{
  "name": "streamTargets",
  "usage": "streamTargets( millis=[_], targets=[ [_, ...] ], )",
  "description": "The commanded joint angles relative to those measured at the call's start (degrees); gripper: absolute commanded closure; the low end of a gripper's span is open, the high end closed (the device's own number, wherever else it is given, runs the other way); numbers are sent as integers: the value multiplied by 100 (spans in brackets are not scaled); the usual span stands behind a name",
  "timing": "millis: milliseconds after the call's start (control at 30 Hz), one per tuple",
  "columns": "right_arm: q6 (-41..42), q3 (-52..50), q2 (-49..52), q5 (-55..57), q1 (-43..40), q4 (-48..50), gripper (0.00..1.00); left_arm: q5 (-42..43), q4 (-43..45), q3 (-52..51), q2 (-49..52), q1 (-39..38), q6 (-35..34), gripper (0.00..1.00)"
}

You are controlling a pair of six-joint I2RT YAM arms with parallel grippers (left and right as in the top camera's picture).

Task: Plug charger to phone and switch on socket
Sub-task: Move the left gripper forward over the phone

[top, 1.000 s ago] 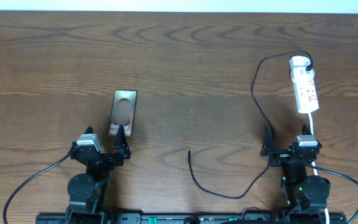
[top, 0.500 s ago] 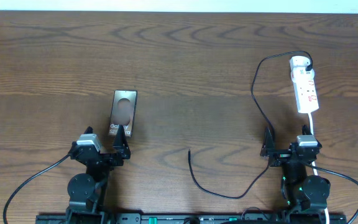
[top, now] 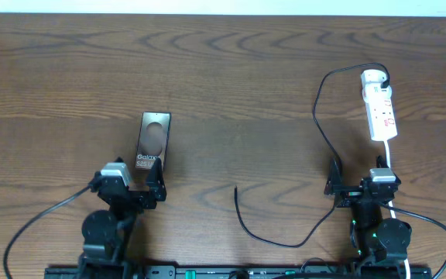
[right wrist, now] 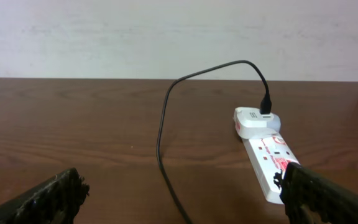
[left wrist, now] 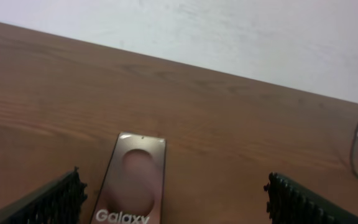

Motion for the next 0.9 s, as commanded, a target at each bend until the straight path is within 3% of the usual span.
streamTargets(
  millis=[0,167,333,467,667,700,733,767,800,833,867],
  targets=[
    [-63,-4,-9,83,50,-26,1,116,-192,1294,1185,9,125,8],
    [-63,-4,-9,83,50,-26,1,321,-1980,4249,4111,9,411,8],
    [-63,-4,-9,83,50,-26,1,372,-4658,7466,6894,9,1014,8],
    [-63,-4,-9,83,50,-26,1,374,-5584,8540,8155,9,1113,8],
    [-63,-4,-9,83,50,-26,1,378,-5582,8555,9071,9,1110,8],
    [-66,-4,-9,83,50,-26,1,374,-5582,8555,9162,9,1113,23],
    [-66,-4,-9,83,50,-26,1,374,-5582,8555,9265,9,1115,59],
    [-66,-4,-9,83,50,-26,1,374,-5580,8555,9324,9,1113,75],
    [-66,-4,-9,83,50,-26,1,374,-5578,8555,9370,9,1113,75],
    [-66,-4,-9,83,50,-26,1,374,-5576,8555,9398,9,1113,61],
    [-66,-4,-9,83,50,-26,1,374,-5576,8555,9407,9,1113,17]
  ],
)
